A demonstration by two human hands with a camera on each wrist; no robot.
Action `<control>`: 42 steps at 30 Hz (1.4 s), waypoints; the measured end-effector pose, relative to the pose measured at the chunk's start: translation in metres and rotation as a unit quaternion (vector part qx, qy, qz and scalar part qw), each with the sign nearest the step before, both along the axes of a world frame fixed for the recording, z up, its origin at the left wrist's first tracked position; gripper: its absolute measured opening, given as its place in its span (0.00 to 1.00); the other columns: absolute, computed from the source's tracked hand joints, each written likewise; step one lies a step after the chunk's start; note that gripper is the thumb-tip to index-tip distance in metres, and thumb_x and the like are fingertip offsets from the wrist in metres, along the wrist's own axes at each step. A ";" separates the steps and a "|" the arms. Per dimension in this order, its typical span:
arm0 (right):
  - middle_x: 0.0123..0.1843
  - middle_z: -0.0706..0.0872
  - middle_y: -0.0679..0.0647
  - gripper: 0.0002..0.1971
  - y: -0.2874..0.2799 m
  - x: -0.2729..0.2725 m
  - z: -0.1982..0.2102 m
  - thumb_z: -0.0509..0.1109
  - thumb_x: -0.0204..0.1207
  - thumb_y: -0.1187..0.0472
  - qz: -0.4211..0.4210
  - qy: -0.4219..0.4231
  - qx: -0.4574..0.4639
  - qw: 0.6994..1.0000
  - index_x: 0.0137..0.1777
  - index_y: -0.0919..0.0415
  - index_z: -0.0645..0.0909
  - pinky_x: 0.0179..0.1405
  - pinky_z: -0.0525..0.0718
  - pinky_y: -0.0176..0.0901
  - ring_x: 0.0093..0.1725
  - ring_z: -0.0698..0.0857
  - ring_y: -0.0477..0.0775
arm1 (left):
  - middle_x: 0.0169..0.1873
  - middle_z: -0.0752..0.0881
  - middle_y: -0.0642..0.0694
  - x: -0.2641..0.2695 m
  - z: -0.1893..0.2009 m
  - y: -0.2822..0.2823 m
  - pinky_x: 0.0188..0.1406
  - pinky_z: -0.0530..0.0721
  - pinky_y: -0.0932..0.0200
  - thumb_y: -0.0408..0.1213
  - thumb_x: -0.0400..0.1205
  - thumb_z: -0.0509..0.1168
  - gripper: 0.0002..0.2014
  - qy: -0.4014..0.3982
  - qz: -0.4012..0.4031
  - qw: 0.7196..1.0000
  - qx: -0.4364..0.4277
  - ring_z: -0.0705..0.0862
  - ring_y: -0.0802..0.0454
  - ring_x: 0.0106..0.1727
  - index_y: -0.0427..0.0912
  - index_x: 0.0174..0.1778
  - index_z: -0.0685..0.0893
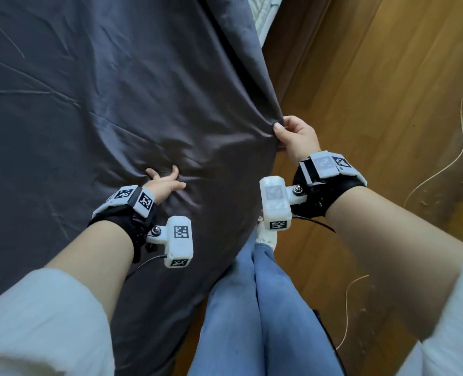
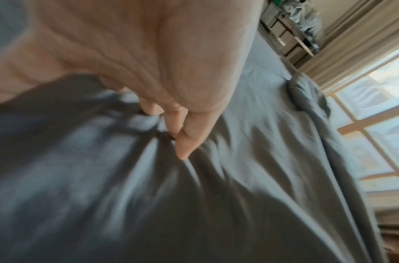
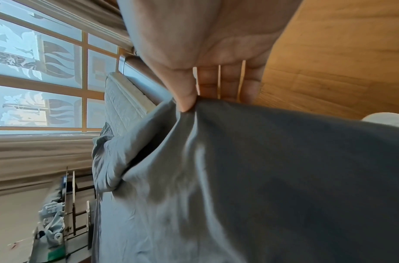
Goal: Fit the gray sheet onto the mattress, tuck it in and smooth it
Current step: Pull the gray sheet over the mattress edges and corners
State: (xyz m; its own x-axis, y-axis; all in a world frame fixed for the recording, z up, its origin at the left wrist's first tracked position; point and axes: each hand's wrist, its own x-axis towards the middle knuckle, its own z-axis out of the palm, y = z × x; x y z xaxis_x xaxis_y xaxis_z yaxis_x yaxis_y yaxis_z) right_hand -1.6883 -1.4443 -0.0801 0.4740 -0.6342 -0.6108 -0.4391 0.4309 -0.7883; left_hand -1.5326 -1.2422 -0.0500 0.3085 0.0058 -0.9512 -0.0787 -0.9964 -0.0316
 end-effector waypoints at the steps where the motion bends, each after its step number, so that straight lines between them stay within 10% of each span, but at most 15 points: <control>1: 0.27 0.82 0.42 0.15 -0.001 0.000 0.003 0.62 0.81 0.68 0.001 -0.006 0.007 1.000 0.34 0.52 0.76 0.34 0.78 0.36 0.30 0.78 0.43 | 0.73 0.61 0.22 0.002 0.007 -0.005 0.81 0.53 0.49 0.57 0.74 0.60 0.38 -0.002 0.008 1.000 0.008 0.59 0.31 0.79 0.52 0.80 0.60; 4: 0.25 0.82 0.41 0.14 -0.004 0.005 0.019 0.61 0.82 0.67 0.012 -0.029 0.036 0.999 0.34 0.54 0.76 0.32 0.77 0.31 0.27 0.78 0.38 | 0.67 0.76 0.31 0.014 0.029 -0.035 0.53 0.78 0.51 0.48 0.81 0.62 0.26 -0.028 0.056 0.998 0.005 0.81 0.35 0.55 0.40 0.72 0.74; 7: 0.32 0.79 0.50 0.13 -0.004 0.016 0.032 0.62 0.82 0.67 0.049 -0.043 0.051 0.997 0.34 0.56 0.75 0.34 0.75 0.32 0.31 0.77 0.41 | 0.75 0.72 0.37 0.035 0.045 -0.079 0.29 0.76 0.60 0.49 0.84 0.54 0.20 0.036 0.112 0.992 -0.041 0.80 0.43 0.52 0.42 0.65 0.79; 10: 0.32 0.82 0.48 0.11 -0.002 0.031 0.043 0.65 0.79 0.70 0.083 -0.055 0.068 0.993 0.36 0.57 0.77 0.39 0.78 0.34 0.34 0.79 0.42 | 0.60 0.81 0.48 0.045 0.067 -0.123 0.39 0.73 0.59 0.61 0.78 0.58 0.18 0.085 0.188 0.970 -0.130 0.75 0.44 0.63 0.50 0.46 0.81; 14: 0.40 0.81 0.54 0.08 0.010 0.053 0.055 0.70 0.75 0.70 0.191 -0.058 0.045 0.979 0.39 0.56 0.79 0.52 0.78 0.45 0.43 0.79 0.50 | 0.40 0.83 0.46 0.041 0.080 -0.148 0.34 0.80 0.57 0.57 0.74 0.68 0.20 0.148 0.202 0.955 -0.161 0.83 0.47 0.41 0.43 0.47 0.82; 18: 0.55 0.79 0.53 0.10 0.016 0.063 0.051 0.72 0.74 0.68 0.316 -0.039 -0.014 0.948 0.54 0.61 0.85 0.65 0.72 0.43 0.56 0.77 0.49 | 0.35 0.83 0.42 0.056 0.047 -0.131 0.29 0.83 0.63 0.40 0.77 0.70 0.12 -0.025 0.118 0.974 -0.191 0.81 0.46 0.35 0.35 0.51 0.83; 21: 0.55 0.82 0.52 0.08 0.013 0.063 0.041 0.72 0.74 0.67 0.289 0.012 0.007 0.957 0.50 0.54 0.84 0.65 0.77 0.46 0.56 0.81 0.52 | 0.39 0.83 0.41 0.074 0.029 -0.098 0.58 0.84 0.44 0.39 0.79 0.69 0.08 -0.040 0.235 0.953 -0.186 0.83 0.44 0.40 0.38 0.48 0.84; 24: 0.50 0.84 0.52 0.08 0.009 0.066 0.031 0.72 0.74 0.68 0.247 0.046 0.028 0.967 0.49 0.55 0.82 0.62 0.81 0.49 0.50 0.82 0.52 | 0.27 0.82 0.47 0.087 0.021 -0.069 0.51 0.81 0.48 0.40 0.82 0.65 0.09 -0.063 0.290 0.941 -0.161 0.83 0.52 0.27 0.44 0.36 0.77; 29: 0.42 0.80 0.46 0.14 0.016 0.088 0.014 0.73 0.72 0.67 0.225 0.079 0.024 0.971 0.56 0.56 0.78 0.64 0.81 0.58 0.49 0.81 0.53 | 0.49 0.84 0.41 0.100 0.003 -0.052 0.33 0.76 0.64 0.38 0.83 0.62 0.14 -0.132 0.231 0.951 -0.155 0.80 0.54 0.32 0.35 0.63 0.80; 33: 0.38 0.77 0.47 0.21 0.020 0.108 0.009 0.72 0.75 0.58 0.284 0.137 -0.082 0.946 0.66 0.56 0.71 0.39 0.77 0.39 0.38 0.78 0.47 | 0.61 0.85 0.35 0.102 0.000 -0.051 0.62 0.78 0.49 0.41 0.83 0.63 0.17 -0.125 0.207 0.960 -0.144 0.84 0.40 0.60 0.35 0.63 0.80; 38: 0.31 0.72 0.42 0.06 0.013 0.121 0.009 0.68 0.77 0.55 0.274 0.176 -0.142 0.935 0.45 0.55 0.74 0.30 0.68 0.37 0.37 0.75 0.49 | 0.57 0.86 0.34 0.106 -0.004 -0.051 0.57 0.80 0.57 0.39 0.82 0.64 0.17 -0.098 0.223 0.958 -0.153 0.84 0.43 0.51 0.34 0.63 0.80; 42: 0.32 0.73 0.47 0.12 -0.012 0.105 0.005 0.65 0.78 0.58 0.226 0.214 -0.133 0.941 0.35 0.54 0.68 0.36 0.65 0.41 0.40 0.74 0.52 | 0.28 0.88 0.57 0.105 0.007 -0.062 0.43 0.79 0.66 0.26 0.77 0.64 0.09 -0.113 0.302 0.908 -0.268 0.81 0.55 0.37 0.40 0.47 0.87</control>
